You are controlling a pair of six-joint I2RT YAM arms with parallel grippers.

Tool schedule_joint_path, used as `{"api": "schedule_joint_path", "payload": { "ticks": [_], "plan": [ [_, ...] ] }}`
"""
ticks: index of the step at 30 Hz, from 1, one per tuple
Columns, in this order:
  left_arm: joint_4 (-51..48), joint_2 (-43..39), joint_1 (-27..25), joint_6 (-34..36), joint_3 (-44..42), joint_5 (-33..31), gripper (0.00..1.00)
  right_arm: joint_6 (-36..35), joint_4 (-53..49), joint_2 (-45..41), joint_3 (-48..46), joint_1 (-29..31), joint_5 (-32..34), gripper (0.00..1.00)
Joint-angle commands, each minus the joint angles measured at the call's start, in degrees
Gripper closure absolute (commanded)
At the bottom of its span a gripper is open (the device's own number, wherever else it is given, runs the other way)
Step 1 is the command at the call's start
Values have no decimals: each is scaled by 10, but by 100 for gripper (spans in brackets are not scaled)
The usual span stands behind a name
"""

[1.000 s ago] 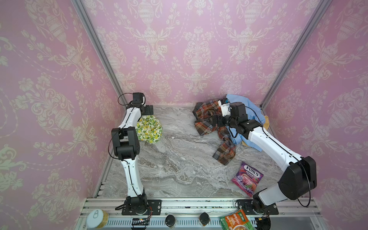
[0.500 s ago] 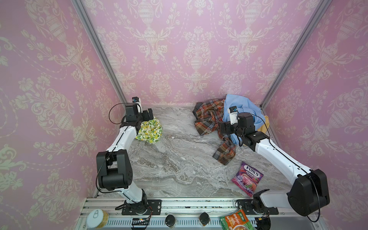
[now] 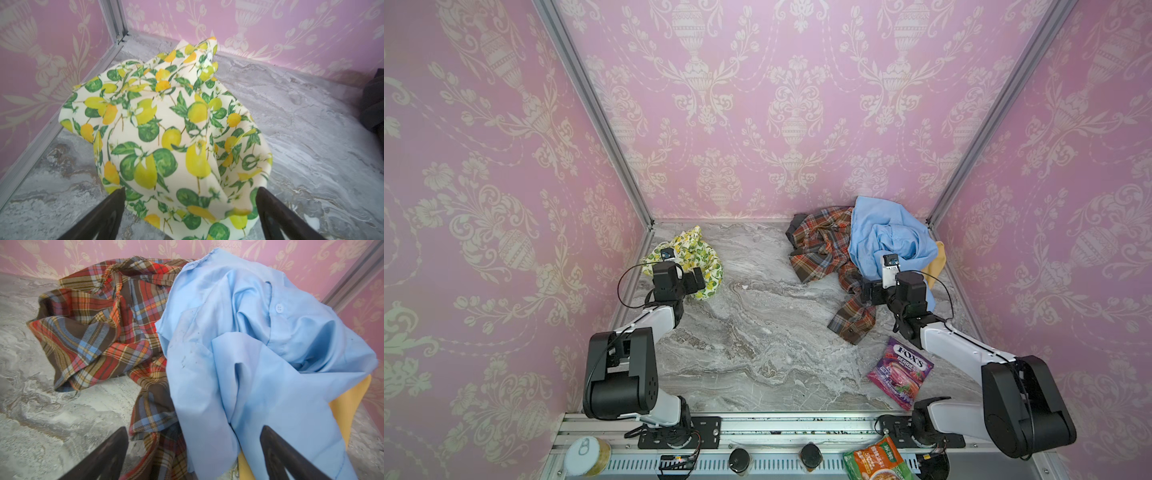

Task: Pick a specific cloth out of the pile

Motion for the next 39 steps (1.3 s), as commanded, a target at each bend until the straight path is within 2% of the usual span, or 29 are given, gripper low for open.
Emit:
{"api": "schedule_joint_path", "payload": {
  "ticks": [1,7,11,14,18,22,23,24,25,26,27,28,30,39],
  "plan": [
    [60,2,4,14,-6,-29,1,15,84,6,-29,-31,-34,0],
    [64,-12,6,15,-22,-19,1,50,126,13,-55,-74,-74,0],
    [80,-17,4,15,-50,-21,1,50,142,28,-63,-76,-76,0],
    [116,-7,-7,25,-75,-26,1,55,200,46,-88,-75,-62,0],
    [237,25,-16,35,-130,-27,1,58,243,57,-107,-76,-54,0],
    [283,30,-38,54,-158,-44,1,58,304,98,-119,-75,-56,0],
    [320,49,-41,57,-172,-51,1,57,310,109,-118,-76,-59,0],
    [412,79,-44,63,-195,-59,1,57,317,123,-114,-75,-61,0],
    [441,80,-44,56,-206,-81,1,58,330,143,-111,-76,-68,0],
    [402,63,-45,43,-200,-106,1,57,320,142,-105,-75,-74,0],
    [370,56,-45,45,-190,-102,1,56,292,132,-102,-75,-67,0],
    [365,62,-46,54,-182,-93,1,59,308,140,-102,-76,-62,0],
    [398,73,-49,62,-187,-89,1,56,289,136,-97,-75,-61,0],
    [387,71,-49,63,-184,-90,1,50,297,138,-98,-66,-49,0]
  ]
}}
